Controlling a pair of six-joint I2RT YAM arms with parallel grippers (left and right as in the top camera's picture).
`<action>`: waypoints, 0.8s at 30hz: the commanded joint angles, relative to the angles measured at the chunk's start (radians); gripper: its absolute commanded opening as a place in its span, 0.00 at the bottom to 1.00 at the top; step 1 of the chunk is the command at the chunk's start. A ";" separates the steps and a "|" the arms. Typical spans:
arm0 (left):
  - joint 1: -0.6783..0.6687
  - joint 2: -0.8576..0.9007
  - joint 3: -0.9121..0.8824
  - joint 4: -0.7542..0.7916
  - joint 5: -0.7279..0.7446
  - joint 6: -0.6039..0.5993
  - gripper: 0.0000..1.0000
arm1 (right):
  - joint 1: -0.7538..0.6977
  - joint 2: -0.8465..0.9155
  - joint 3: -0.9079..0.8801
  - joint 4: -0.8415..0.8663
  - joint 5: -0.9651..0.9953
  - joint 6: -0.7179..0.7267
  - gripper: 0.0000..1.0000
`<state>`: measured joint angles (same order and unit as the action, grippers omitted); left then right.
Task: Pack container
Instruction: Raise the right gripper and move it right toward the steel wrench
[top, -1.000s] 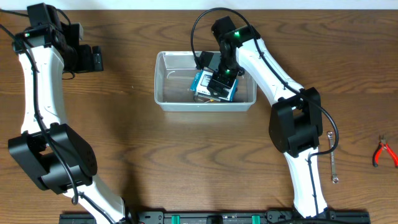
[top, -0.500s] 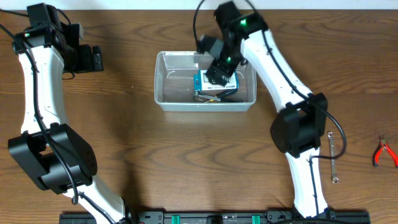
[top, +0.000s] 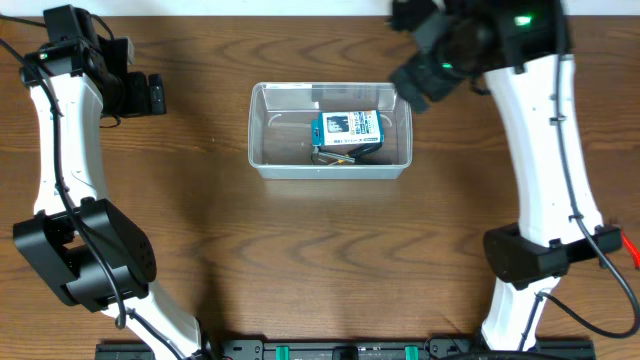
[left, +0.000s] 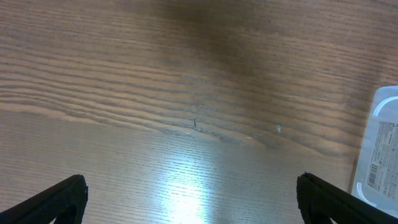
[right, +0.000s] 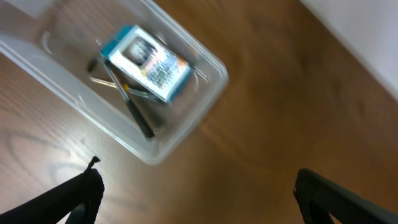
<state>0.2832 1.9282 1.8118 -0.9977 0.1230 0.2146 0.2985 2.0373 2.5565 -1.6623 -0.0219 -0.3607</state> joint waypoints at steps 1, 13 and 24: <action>0.002 0.007 -0.008 -0.003 -0.012 0.010 0.98 | -0.068 -0.002 -0.006 -0.037 0.018 0.144 0.99; 0.002 0.007 -0.007 -0.003 -0.012 0.010 0.98 | -0.234 -0.326 -0.414 -0.036 -0.011 0.225 0.99; 0.002 0.007 -0.008 -0.003 -0.012 0.010 0.98 | -0.484 -0.643 -0.954 0.139 0.078 0.215 0.99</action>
<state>0.2832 1.9282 1.8118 -0.9970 0.1226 0.2146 -0.1165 1.4101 1.6772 -1.5696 0.0086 -0.1570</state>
